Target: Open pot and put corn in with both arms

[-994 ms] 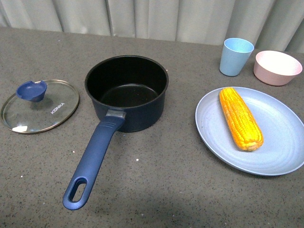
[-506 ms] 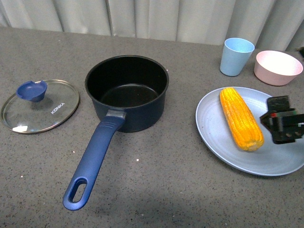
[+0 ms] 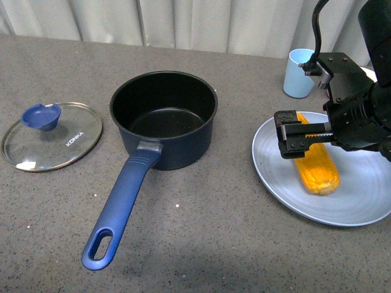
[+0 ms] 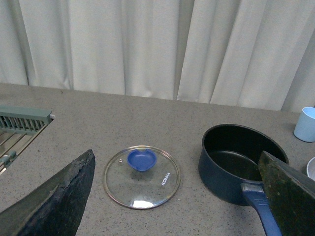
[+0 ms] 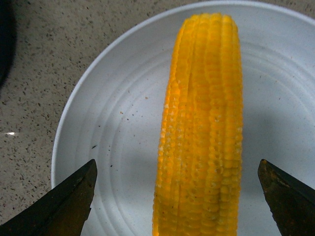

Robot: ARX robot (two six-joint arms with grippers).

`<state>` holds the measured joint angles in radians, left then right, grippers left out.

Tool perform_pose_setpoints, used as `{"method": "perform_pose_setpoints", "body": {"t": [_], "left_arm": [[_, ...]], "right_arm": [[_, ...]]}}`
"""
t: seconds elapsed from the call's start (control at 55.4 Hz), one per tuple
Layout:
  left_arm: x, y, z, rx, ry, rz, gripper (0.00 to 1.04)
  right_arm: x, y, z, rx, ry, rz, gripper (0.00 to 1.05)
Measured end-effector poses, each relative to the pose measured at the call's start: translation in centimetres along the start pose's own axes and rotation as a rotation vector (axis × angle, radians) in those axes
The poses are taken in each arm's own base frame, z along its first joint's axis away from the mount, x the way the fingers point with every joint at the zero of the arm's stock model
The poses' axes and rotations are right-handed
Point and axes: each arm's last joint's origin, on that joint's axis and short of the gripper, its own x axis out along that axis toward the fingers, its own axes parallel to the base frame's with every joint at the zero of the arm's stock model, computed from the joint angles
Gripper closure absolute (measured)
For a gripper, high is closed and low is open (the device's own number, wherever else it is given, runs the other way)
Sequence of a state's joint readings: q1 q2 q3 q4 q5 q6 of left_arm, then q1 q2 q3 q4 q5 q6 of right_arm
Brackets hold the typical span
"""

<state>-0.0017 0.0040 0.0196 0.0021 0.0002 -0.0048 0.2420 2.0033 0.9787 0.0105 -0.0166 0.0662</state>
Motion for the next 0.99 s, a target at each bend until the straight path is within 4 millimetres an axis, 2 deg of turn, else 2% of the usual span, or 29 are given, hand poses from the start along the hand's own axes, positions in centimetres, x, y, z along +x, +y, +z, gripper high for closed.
{"method": "perform_pose_setpoints", "body": {"t": [0.181, 0.289, 0.434, 0.614, 0.741, 0.867, 0.994], "left_arm": [[0.0, 0.0, 0.0, 0.000, 0.000, 0.000, 0.07], [0.0, 0.0, 0.0, 0.000, 0.000, 0.000, 0.07], [0.0, 0.0, 0.0, 0.000, 0.000, 0.000, 0.07], [0.0, 0.0, 0.0, 0.000, 0.000, 0.000, 0.07], [0.0, 0.0, 0.0, 0.000, 0.000, 0.000, 0.07], [0.0, 0.0, 0.0, 0.000, 0.000, 0.000, 0.07], [0.0, 0.0, 0.0, 0.000, 0.000, 0.000, 0.07]], "right_arm": [[1.1, 0.0, -0.7, 0.021, 0.079, -0.021, 0.10], [1.2, 0.0, -0.7, 0.028, 0.080, -0.021, 0.27], [1.2, 0.0, -0.7, 0.027, 0.080, -0.021, 0.56], [1.0, -0.1, -0.6, -0.016, 0.047, -0.042, 0.74], [-0.9, 0.2, -0.4, -0.139, -0.019, 0.006, 0.84], [-3.4, 1.3, 0.7, -0.265, -0.088, 0.095, 0.88], [-4.6, 2.9, 1.8, -0.311, -0.113, 0.213, 0.90]]}}
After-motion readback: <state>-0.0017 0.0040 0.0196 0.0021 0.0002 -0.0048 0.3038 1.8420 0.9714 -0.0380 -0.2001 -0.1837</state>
